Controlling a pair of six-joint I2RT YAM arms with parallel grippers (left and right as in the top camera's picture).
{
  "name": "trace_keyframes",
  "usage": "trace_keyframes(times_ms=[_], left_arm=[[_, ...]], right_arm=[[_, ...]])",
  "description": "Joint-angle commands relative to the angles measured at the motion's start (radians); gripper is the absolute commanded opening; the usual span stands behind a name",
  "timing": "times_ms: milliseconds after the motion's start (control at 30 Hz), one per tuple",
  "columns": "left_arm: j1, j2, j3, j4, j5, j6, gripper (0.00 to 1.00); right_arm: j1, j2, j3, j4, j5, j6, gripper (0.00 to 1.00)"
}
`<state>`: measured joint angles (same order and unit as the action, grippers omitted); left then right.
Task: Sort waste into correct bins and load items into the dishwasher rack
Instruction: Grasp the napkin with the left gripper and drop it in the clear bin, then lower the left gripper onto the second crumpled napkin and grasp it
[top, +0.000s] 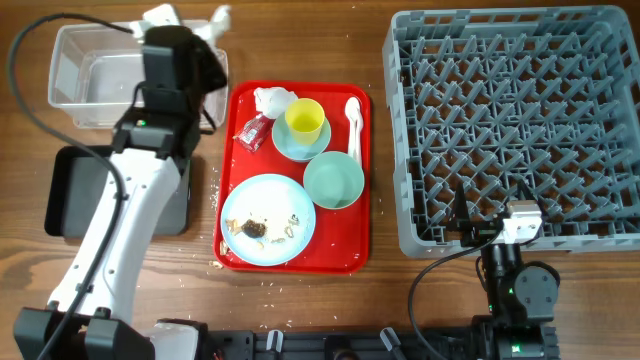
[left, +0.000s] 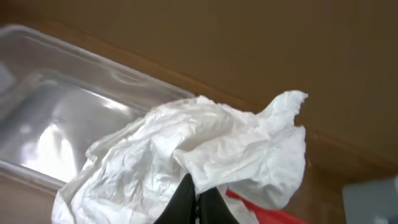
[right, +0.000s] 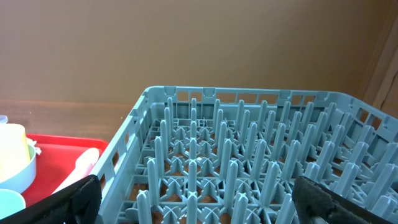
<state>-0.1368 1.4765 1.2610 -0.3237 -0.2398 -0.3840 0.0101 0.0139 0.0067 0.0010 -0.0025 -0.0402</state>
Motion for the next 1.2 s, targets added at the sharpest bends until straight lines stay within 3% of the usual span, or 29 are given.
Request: trace_keyframes(times_ms=[0, 267, 300, 333, 400, 533, 667, 733, 767, 933, 1167], left_arm=[[0.088, 0.046, 0.000, 0.060, -0.065, -0.024, 0.04], [0.228, 0.171, 0.000, 0.112, -0.065, -0.024, 0.14], [0.233, 0.182, 0.000, 0.116, -0.064, -0.024, 0.34], [0.235, 0.193, 0.000, 0.125, -0.064, -0.024, 0.63], [0.235, 0.196, 0.000, 0.132, -0.064, -0.024, 0.72], [0.229, 0.172, 0.000, 0.112, -0.015, -0.024, 0.69], [0.196, 0.105, 0.000, 0.011, 0.344, -0.013, 0.67], [0.165, 0.098, 0.000, -0.029, 0.515, -0.013, 0.55], [0.136, 0.103, -0.001, -0.057, 0.557, -0.013, 0.54], [-0.003, 0.168, -0.001, -0.138, 0.454, 0.113, 0.60], [-0.044, 0.314, -0.001, -0.129, 0.324, 0.116, 0.57]], right_arm=[[-0.004, -0.005, -0.002, 0.006, 0.001, -0.011, 1.00], [-0.004, -0.005, -0.002, 0.006, 0.001, -0.012, 1.00], [-0.004, -0.005, -0.002, 0.006, 0.001, -0.012, 1.00], [-0.004, -0.005, -0.002, 0.006, 0.001, -0.012, 1.00], [-0.004, -0.005, -0.002, 0.006, 0.001, -0.012, 1.00], [-0.004, -0.005, -0.002, 0.006, 0.001, -0.012, 1.00], [-0.004, -0.005, -0.002, 0.006, 0.001, -0.011, 1.00], [-0.004, -0.005, -0.002, 0.006, 0.001, -0.012, 1.00], [-0.004, -0.005, -0.002, 0.006, 0.001, -0.012, 1.00], [-0.004, -0.005, -0.002, 0.006, 0.001, -0.012, 1.00], [-0.004, -0.005, -0.002, 0.006, 0.001, -0.012, 1.00]])
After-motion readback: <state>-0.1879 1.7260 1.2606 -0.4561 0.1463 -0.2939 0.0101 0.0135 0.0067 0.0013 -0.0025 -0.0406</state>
